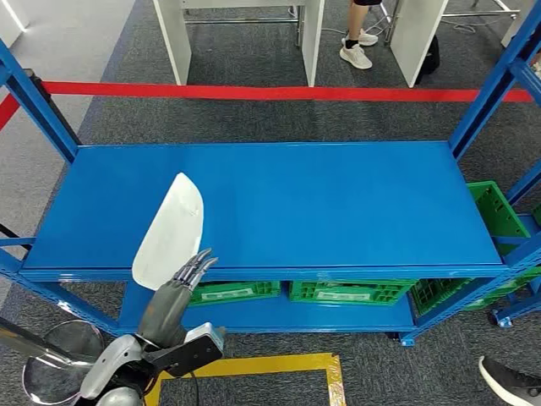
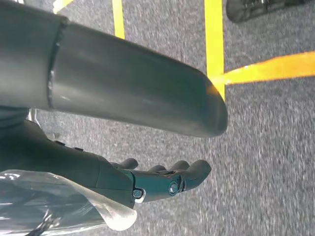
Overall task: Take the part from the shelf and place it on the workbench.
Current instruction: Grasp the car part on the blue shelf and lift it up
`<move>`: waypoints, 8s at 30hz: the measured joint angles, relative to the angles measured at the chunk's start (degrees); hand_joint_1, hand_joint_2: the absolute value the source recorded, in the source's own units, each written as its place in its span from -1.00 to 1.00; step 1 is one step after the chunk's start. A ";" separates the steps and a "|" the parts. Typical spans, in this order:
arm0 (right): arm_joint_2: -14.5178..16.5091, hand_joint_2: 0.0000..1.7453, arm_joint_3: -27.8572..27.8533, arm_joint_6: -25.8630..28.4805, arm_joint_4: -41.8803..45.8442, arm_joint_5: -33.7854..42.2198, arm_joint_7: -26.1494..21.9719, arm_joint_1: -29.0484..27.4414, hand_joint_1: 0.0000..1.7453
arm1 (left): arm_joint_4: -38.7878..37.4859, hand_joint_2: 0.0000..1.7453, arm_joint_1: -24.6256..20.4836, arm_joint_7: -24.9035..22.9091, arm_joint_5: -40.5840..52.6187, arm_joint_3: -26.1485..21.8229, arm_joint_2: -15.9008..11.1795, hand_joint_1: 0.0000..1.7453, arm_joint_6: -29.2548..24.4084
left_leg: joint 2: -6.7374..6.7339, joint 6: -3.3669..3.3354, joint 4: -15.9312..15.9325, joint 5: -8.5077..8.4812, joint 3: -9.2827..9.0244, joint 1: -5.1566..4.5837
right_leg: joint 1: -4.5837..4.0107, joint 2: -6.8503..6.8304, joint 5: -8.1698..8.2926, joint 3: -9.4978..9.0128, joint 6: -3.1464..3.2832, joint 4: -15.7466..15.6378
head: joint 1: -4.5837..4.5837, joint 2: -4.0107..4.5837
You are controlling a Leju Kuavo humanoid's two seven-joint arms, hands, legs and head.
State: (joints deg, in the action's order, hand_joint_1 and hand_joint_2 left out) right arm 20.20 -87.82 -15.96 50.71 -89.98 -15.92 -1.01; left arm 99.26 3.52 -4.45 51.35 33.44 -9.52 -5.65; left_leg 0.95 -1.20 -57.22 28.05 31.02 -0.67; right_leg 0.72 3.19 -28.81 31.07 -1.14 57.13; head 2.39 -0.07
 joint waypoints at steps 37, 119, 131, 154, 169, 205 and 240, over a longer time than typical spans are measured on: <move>0.15 -1.00 33.42 2.86 7.11 39.75 23.84 -14.75 -1.00 | -10.57 1.00 -3.47 1.08 0.44 -3.80 6.61 -1.00 -10.41 | 0.17 -0.01 -0.01 0.01 0.10 -0.01 | 0.02 -0.13 -0.03 0.02 -0.03 0.01 | 0.02 0.00; 0.15 -1.00 45.15 -1.60 14.03 32.02 19.73 -18.57 -1.00 | -32.67 1.00 -13.55 -5.81 34.40 -4.72 4.04 -1.00 -26.95 | 0.16 0.00 -0.01 -0.01 0.09 0.00 | 0.00 -0.13 -0.03 0.03 -0.02 0.03 | 0.01 0.00; 0.15 -1.00 43.10 -2.20 12.33 27.80 17.44 -17.35 -1.00 | -35.71 1.00 -15.14 -7.83 38.35 -7.04 3.30 -1.00 -31.36 | 0.17 0.00 -0.01 -0.02 0.13 -0.01 | 0.01 -0.15 -0.02 0.10 -0.02 0.03 | 0.01 0.00; 0.15 -1.00 42.85 -2.06 11.17 27.81 17.98 -17.06 -1.00 | -40.54 1.00 -17.74 -12.02 38.57 -2.81 0.55 1.00 -26.86 | 0.19 0.13 0.00 -0.34 0.12 0.06 | -0.04 -0.24 0.18 0.09 0.11 0.05 | 0.00 0.00; 0.15 -1.00 43.90 -2.38 11.34 29.67 19.43 -17.74 -1.00 | -40.91 1.00 -17.70 -5.33 34.53 -5.24 0.84 0.84 -25.52 | 0.63 0.14 0.03 -0.64 0.17 0.05 | -0.04 -0.70 0.31 0.69 0.03 0.03 | 0.01 0.00; 0.15 -1.00 50.39 -0.62 16.03 38.78 24.41 -22.25 -1.00 | -21.77 1.00 -11.95 4.26 16.71 -6.05 0.08 -1.00 -24.32 | 0.66 0.16 0.00 -0.86 0.91 0.06 | -0.03 -0.60 0.59 0.74 0.10 0.07 | 0.00 0.00; 0.15 -1.00 57.92 2.01 21.99 48.22 30.31 -27.26 -1.00 | 1.96 1.00 0.84 8.29 -2.83 -7.61 -3.52 -1.00 -8.59 | 0.60 0.17 0.00 -0.65 0.91 0.08 | -0.04 -0.55 0.39 0.76 0.13 0.07 | 0.01 0.00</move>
State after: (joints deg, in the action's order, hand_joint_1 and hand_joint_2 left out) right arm 20.35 -29.90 -13.95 72.70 -41.77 14.39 -28.27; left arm 101.21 4.36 3.84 48.52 25.83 -13.04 -14.25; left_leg 1.55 -1.03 -57.21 27.40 31.92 -0.60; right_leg 0.68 2.64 -28.42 31.83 -1.00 57.20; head 2.40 -0.07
